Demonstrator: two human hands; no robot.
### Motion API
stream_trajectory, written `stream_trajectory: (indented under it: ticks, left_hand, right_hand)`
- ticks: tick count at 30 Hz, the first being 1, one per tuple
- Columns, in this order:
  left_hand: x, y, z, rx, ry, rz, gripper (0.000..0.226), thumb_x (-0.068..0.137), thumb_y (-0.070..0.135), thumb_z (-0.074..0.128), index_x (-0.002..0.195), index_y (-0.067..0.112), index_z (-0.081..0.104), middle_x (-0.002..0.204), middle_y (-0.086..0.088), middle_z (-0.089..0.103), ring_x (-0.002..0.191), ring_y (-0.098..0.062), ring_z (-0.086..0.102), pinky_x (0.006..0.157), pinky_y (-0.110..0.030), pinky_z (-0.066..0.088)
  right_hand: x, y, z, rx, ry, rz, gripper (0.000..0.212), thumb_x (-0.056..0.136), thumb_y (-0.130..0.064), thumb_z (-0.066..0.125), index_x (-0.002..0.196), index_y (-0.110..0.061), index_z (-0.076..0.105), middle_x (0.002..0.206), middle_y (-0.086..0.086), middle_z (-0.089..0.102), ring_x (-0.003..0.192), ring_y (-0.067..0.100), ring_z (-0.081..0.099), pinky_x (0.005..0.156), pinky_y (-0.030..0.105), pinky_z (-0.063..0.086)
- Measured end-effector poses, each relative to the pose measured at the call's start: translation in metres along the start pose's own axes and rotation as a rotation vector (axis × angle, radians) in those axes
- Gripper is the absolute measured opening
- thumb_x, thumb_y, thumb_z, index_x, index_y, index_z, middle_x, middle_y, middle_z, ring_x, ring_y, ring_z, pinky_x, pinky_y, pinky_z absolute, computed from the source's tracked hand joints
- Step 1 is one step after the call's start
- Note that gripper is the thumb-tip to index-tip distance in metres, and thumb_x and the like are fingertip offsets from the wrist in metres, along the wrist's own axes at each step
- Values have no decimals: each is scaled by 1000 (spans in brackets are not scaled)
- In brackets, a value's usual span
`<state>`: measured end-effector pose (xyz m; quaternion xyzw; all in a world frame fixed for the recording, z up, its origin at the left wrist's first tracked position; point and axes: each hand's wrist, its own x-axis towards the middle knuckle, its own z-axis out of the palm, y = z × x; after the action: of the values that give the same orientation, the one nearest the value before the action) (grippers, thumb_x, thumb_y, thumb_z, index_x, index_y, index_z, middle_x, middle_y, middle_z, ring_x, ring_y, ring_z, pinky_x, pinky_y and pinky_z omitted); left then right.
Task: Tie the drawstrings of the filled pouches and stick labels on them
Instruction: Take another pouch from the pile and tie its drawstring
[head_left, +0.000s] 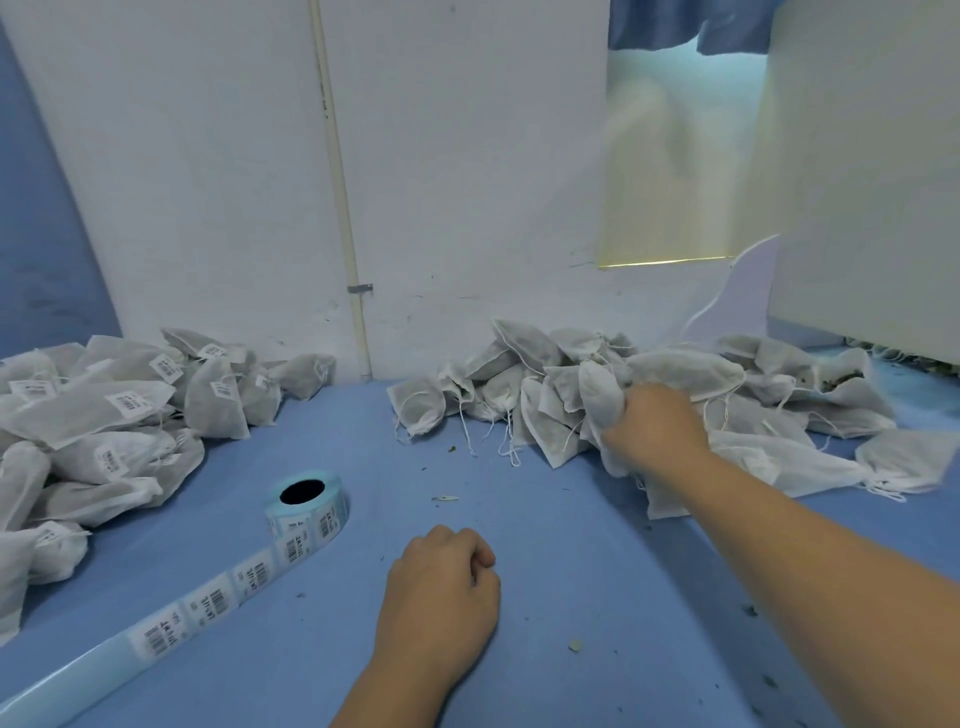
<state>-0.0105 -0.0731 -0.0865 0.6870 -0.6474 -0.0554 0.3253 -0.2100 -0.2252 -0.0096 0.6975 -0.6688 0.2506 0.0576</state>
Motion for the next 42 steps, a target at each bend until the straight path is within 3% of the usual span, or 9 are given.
stream_trajectory:
  ticks: [4,7,10,13,19,25,32,36,42]
  left_hand:
    - [-1,3,-1,-64,56,27,17,96,26,46,107,33,57,96,15,51,95,-3,49,86,-20,40]
    - [-5,13,-4,-374,235,35,15,96,25,54,100,39,52,99,13,53,90,10,51,75,-5,37]
    - [-9,24,-8,-545,352,32,9,92,40,50,100,45,49,107,17,52,98,13,50,78,-5,39]
    - [-14,31,-6,-615,339,39,17,85,45,47,102,45,50,109,19,53,102,12,51,80,-5,38]
    - [-16,34,-7,-650,269,-30,18,90,18,63,99,34,64,103,13,66,96,3,61,84,-13,45]
    - [-16,35,-22,-815,205,-170,16,92,16,63,93,30,71,89,15,72,81,-3,66,67,-12,46]
    - [-21,41,-25,-784,136,-119,22,86,18,73,95,37,69,96,16,70,90,-5,65,76,-17,46]
    - [-23,49,-24,-711,154,-21,26,86,17,73,95,40,67,88,15,66,81,-4,62,69,-11,45]
    - [-21,46,-33,-425,328,102,21,86,21,64,96,40,64,80,17,59,82,7,55,71,-6,38]
  right_hand:
    - [-33,-22,-17,335,6,-21,21,79,-29,62,65,-18,51,77,2,60,80,29,60,58,29,40]
    - [-73,-41,-16,652,-146,36,11,73,-24,66,70,-18,58,69,-5,60,66,17,56,53,27,39]
    - [-118,-54,-6,749,-226,31,22,73,-35,70,77,-16,59,72,-5,62,64,11,54,53,24,38]
    - [-149,-60,0,769,-245,-25,35,72,-47,68,71,-14,55,61,-8,52,55,8,42,49,21,31]
    - [-167,-56,-10,1008,-387,-214,5,73,-18,64,73,-22,67,54,-13,50,51,2,39,50,17,34]
    - [-155,-44,-24,1165,-388,-1,12,84,-15,67,72,-17,70,63,-6,65,55,6,57,58,20,43]
    - [-147,-32,-30,1245,-451,148,32,85,-46,65,112,-30,59,103,-12,66,71,7,71,71,25,52]
    - [-147,-30,-33,1244,-497,47,11,89,-31,65,98,-26,71,89,-5,73,63,11,68,65,24,48]
    - [-142,-24,-35,1187,-442,52,21,93,-22,58,78,-17,73,55,-5,63,44,9,47,48,14,40]
